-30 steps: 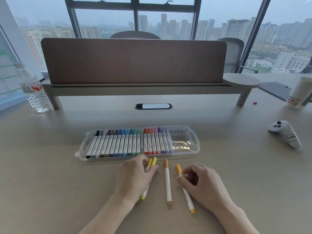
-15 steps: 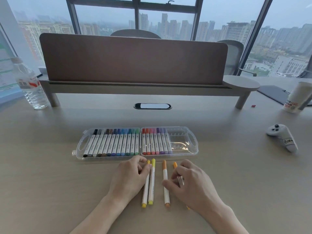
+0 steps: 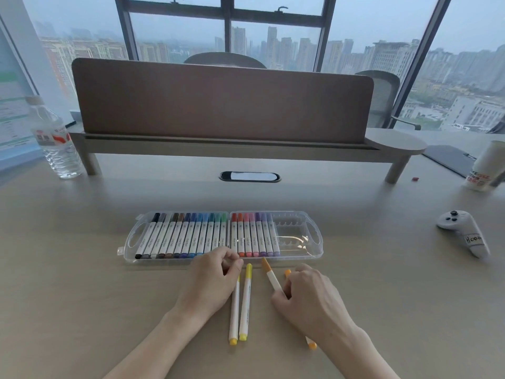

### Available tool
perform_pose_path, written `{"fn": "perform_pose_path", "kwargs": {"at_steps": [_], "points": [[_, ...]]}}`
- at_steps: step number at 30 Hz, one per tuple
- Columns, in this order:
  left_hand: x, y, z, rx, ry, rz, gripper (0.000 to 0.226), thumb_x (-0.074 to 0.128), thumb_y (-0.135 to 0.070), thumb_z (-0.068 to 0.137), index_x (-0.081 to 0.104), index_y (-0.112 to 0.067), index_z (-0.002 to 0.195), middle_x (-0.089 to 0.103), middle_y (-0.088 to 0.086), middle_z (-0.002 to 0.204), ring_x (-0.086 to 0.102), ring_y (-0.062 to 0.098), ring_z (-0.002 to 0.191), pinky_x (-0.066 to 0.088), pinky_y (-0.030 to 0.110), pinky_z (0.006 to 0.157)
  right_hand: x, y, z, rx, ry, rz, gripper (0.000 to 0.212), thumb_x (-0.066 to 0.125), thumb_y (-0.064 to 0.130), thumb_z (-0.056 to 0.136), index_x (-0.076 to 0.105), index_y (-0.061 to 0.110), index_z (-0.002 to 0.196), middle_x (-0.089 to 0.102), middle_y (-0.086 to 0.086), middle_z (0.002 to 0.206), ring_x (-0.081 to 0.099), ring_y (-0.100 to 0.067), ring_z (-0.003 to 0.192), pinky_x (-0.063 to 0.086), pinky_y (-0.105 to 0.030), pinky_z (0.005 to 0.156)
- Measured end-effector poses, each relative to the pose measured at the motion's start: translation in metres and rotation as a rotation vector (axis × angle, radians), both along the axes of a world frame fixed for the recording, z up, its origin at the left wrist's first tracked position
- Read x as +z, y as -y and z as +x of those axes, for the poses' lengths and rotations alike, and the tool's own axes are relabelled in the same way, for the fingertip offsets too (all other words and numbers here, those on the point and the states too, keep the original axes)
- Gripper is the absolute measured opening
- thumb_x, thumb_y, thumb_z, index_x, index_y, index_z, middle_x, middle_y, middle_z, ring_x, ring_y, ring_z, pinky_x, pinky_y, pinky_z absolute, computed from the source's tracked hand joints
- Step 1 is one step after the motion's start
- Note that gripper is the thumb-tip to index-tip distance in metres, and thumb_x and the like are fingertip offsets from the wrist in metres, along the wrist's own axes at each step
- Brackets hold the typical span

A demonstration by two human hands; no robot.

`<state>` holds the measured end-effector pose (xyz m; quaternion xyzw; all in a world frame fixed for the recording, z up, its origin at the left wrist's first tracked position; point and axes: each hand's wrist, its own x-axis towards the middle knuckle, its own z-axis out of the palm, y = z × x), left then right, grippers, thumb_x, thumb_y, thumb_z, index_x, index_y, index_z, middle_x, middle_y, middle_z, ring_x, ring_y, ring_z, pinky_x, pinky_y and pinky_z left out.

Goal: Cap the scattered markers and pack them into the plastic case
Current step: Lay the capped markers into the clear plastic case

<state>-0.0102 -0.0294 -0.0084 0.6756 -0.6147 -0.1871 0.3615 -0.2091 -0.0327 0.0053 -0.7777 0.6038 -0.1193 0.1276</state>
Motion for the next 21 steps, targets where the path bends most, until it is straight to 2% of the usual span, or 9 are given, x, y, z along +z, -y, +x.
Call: {"fn": "perform_pose_path", "kwargs": {"at_steps": [4, 7, 9, 13, 15, 18, 21], "points": [[0.019, 0.016, -0.008, -0.091, -0.062, -0.030, 0.015, 0.064, -0.039, 0.095, 0.073, -0.027, 0.097, 0.064, -0.016, 0.071, 0.060, -0.010, 0.068, 0.044, 0.006, 0.060, -0.002, 0.001, -0.002, -0.041, 0.145, -0.050, 0.027, 0.057, 0.040, 0.078, 0.056, 0.018, 0.063, 0.057, 0.008, 0.077, 0.056, -0.013, 0.068, 0.049, -0.028, 0.061], [0.033, 0.033, -0.017, -0.166, -0.123, 0.010, 0.019, 0.066, -0.046, 0.092, 0.075, -0.029, 0.095, 0.064, -0.013, 0.063, 0.059, -0.005, 0.059, 0.042, 0.008, 0.054, 0.003, 0.001, -0.002, -0.051, 0.210, -0.097, 0.026, 0.061, 0.043, 0.080, 0.055, 0.025, 0.064, 0.058, 0.010, 0.073, 0.055, -0.011, 0.068, 0.048, -0.028, 0.063], [0.039, 0.045, -0.024, -0.206, -0.144, 0.043, 0.021, 0.068, -0.046, 0.091, 0.076, -0.027, 0.089, 0.065, -0.014, 0.061, 0.060, -0.005, 0.055, 0.041, 0.007, 0.052, 0.008, 0.004, -0.003, -0.059, 0.222, -0.126, 0.027, 0.061, 0.045, 0.081, 0.057, 0.023, 0.066, 0.062, 0.007, 0.070, 0.058, -0.013, 0.067, 0.050, -0.030, 0.063], [0.043, 0.069, -0.032, -0.231, -0.249, 0.114, 0.018, 0.073, -0.033, 0.090, 0.079, -0.016, 0.087, 0.075, -0.007, 0.071, 0.066, -0.001, 0.061, 0.049, 0.014, 0.058, 0.012, 0.016, -0.008, -0.087, 0.252, -0.158, 0.023, 0.060, 0.039, 0.084, 0.059, 0.021, 0.070, 0.061, 0.004, 0.060, 0.058, -0.014, 0.059, 0.052, -0.033, 0.060], [0.045, 0.078, -0.034, -0.235, -0.353, 0.173, 0.014, 0.073, -0.026, 0.091, 0.079, -0.014, 0.091, 0.077, 0.000, 0.078, 0.068, 0.004, 0.066, 0.055, 0.020, 0.064, 0.011, 0.022, -0.009, -0.083, 0.284, -0.162, 0.017, 0.061, 0.038, 0.087, 0.061, 0.023, 0.078, 0.061, 0.007, 0.061, 0.058, -0.011, 0.060, 0.052, -0.030, 0.061], [0.050, 0.093, -0.036, -0.206, -0.467, 0.204, 0.010, 0.073, -0.014, 0.091, 0.077, -0.006, 0.095, 0.077, 0.009, 0.084, 0.070, 0.010, 0.071, 0.057, 0.018, 0.067, 0.010, 0.028, -0.011, -0.070, 0.346, -0.145, 0.006, 0.063, 0.035, 0.087, 0.062, 0.029, 0.088, 0.060, 0.011, 0.063, 0.057, -0.007, 0.062, 0.050, -0.022, 0.062], [0.054, 0.108, -0.036, -0.170, -0.543, 0.213, 0.001, 0.072, -0.005, 0.090, 0.073, -0.005, 0.090, 0.076, 0.012, 0.086, 0.073, 0.014, 0.074, 0.058, 0.019, 0.067, 0.008, 0.032, -0.012, -0.044, 0.394, -0.125, 0.012, 0.066, 0.034, 0.086, 0.065, 0.031, 0.098, 0.064, 0.011, 0.070, 0.061, -0.007, 0.068, 0.051, -0.021, 0.068]]}}
